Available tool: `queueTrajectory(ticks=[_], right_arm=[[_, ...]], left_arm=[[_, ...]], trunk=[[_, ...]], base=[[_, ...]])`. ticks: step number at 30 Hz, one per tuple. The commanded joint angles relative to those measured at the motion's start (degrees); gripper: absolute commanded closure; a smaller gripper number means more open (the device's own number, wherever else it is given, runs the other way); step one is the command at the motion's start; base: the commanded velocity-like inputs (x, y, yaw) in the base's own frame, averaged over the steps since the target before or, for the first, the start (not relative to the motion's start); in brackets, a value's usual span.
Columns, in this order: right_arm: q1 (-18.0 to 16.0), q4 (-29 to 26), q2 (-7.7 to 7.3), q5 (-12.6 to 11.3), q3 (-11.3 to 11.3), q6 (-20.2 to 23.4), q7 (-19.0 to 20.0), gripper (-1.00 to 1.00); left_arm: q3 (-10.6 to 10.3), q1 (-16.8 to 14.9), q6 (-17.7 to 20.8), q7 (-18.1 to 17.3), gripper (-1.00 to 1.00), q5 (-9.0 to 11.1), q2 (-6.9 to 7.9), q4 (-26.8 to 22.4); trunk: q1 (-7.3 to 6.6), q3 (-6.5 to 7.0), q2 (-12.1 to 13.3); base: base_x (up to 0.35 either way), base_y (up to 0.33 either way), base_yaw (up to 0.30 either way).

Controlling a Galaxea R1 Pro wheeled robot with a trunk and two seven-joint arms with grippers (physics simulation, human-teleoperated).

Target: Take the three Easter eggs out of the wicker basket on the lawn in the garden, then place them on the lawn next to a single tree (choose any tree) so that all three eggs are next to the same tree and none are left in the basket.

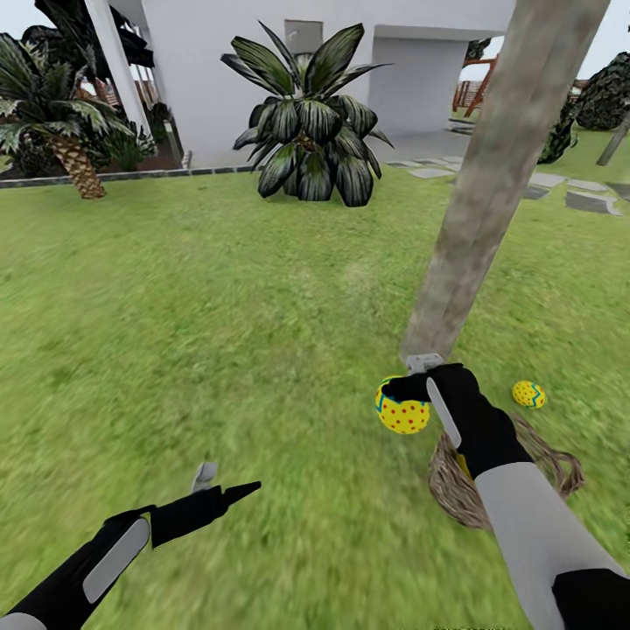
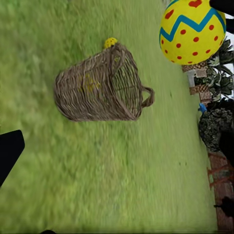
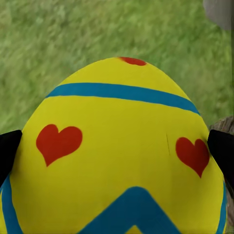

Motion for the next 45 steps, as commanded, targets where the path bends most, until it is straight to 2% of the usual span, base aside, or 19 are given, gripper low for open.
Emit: queueTrajectory(ticks=[1,4,8,10,14,17,36,40,45], right_arm=[[0.0,0.4,0.02,0.0,0.0,0.0,0.0,1.0],[0.0,0.8,0.16,0.0,0.2,0.0,0.0,1.0],[0.0,1.8,2.15,0.1,0.3,-0.1,-1.2,1.0],[0.0,1.9,2.42,0.0,0.3,-0.2,-2.6,1.0],[0.0,2.0,2.55,0.0,0.4,-0.2,-3.0,1.0],[0.0,2.6,3.7,0.1,0.4,-0.2,-3.5,1.0],[0.0,3.5,4.05,0.0,0.4,-0.2,-3.6,1.0],[0.0,6.2,5.68,0.1,0.6,-1.8,-4.2,1.0],[0.0,7.1,5.83,0.0,0.5,-4.0,-5.0,1.0]], left_arm=[[0.0,0.0,0.0,0.0,-1.0,-0.1,0.01,0.0],[-0.1,0.0,-0.1,0.1,-1.0,-0.2,0.01,0.3],[-0.5,0.0,-0.2,0.1,-1.0,-0.8,-0.06,0.6],[-0.6,0.0,-0.2,0.1,-1.0,-0.9,-0.07,0.6],[-0.5,0.0,-0.2,0.1,-1.0,-0.9,-0.08,0.6],[-0.5,0.0,-0.2,0.0,-1.0,-0.8,-0.08,0.6],[-0.5,0.0,-0.2,0.1,-1.0,-0.8,-0.08,0.6],[-0.5,0.0,-0.2,0.0,-1.0,-0.8,-0.08,0.6],[-0.5,0.0,-0.2,-0.2,-1.0,-0.8,0.0,0.6]], trunk=[[0.0,0.0,0.0],[0.0,0.0,0.0],[0.0,0.0,0.0],[0.0,0.0,0.0],[0.0,0.0,0.0],[0.0,0.0,0.0],[0.0,0.0,0.0],[0.0,0.0,0.0],[0.0,0.0,0.0]], base=[[0.098,0.26,-0.253],[0.098,0.26,-0.247],[0.089,0.189,-0.237],[0.063,0.2,-0.233],[0.009,0.264,-0.26],[0.0,0.275,-0.187],[0.037,0.259,-0.029],[0.202,0.171,-0.265],[0.105,0.18,-0.241]])
